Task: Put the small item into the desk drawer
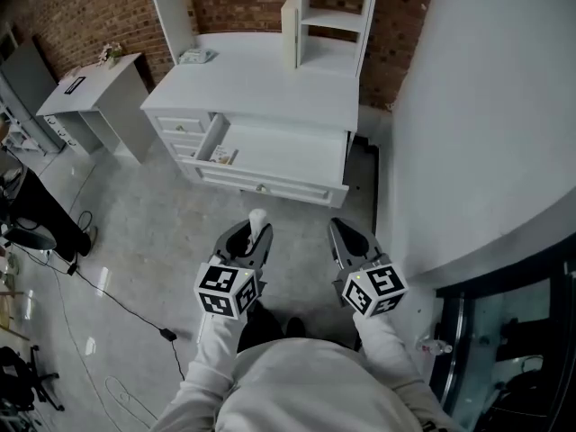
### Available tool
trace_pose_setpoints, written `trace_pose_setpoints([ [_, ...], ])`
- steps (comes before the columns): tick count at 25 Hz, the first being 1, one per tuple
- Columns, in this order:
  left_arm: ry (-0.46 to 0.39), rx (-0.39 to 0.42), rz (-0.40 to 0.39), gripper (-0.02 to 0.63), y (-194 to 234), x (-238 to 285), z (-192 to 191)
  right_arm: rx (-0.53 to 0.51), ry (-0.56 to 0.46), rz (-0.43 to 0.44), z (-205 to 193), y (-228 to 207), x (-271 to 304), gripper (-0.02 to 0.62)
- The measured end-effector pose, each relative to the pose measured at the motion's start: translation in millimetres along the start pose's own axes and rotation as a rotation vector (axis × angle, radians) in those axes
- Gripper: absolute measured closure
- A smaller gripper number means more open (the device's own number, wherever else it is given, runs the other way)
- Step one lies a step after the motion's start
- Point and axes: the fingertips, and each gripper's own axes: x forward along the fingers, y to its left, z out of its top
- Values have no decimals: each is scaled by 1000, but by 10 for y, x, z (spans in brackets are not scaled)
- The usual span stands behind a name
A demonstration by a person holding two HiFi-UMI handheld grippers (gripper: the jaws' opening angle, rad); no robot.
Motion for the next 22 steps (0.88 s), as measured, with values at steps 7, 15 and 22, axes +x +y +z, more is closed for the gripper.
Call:
trace_pose_setpoints([
  [7,-7,-2,8,469,15,41,43,-3,-6,-6,17,-48,-3,568],
  [15,4,-7,9,469,247,257,84,12,8,-22,2,-172,236,568],
  [22,7,-16,10,469,526,638,147,19,11,-32,46,-403,591,568],
])
